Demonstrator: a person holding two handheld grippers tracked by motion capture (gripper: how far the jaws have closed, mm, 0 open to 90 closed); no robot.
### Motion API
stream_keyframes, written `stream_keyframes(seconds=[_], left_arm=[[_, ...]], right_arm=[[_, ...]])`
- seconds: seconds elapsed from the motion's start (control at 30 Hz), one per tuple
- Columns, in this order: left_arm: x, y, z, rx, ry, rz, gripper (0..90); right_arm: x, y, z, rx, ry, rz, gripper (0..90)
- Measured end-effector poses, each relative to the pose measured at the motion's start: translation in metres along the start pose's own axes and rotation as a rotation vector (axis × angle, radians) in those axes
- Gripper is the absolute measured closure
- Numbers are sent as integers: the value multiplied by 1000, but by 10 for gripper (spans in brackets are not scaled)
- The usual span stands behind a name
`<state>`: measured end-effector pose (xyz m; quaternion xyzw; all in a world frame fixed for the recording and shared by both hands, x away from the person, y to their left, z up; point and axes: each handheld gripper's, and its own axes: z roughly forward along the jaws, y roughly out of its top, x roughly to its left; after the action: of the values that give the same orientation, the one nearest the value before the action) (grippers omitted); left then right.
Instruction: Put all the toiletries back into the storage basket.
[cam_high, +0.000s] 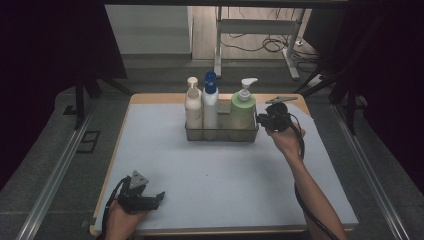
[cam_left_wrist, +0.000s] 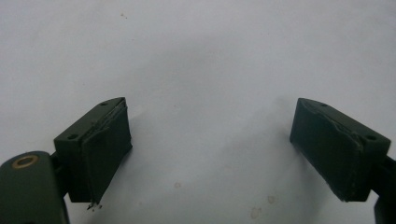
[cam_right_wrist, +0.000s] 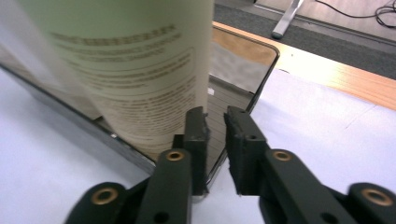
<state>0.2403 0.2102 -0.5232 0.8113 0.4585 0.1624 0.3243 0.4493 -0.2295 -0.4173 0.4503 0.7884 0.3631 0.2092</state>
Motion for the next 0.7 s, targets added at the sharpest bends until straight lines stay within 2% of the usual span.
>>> stream_keyframes(seconds=[0.17, 0.37, 0.7], left_arm=[[0, 0, 0, 0, 0, 0, 121], [0, 0, 0, 0, 0, 0, 121], [0, 0, 0, 0, 0, 0, 121]], right_arm=[[-3, 1, 7, 1, -14, 6, 888], [-7, 4, 16, 14, -30, 30, 892], [-11, 4, 31, 17, -24, 73, 890]])
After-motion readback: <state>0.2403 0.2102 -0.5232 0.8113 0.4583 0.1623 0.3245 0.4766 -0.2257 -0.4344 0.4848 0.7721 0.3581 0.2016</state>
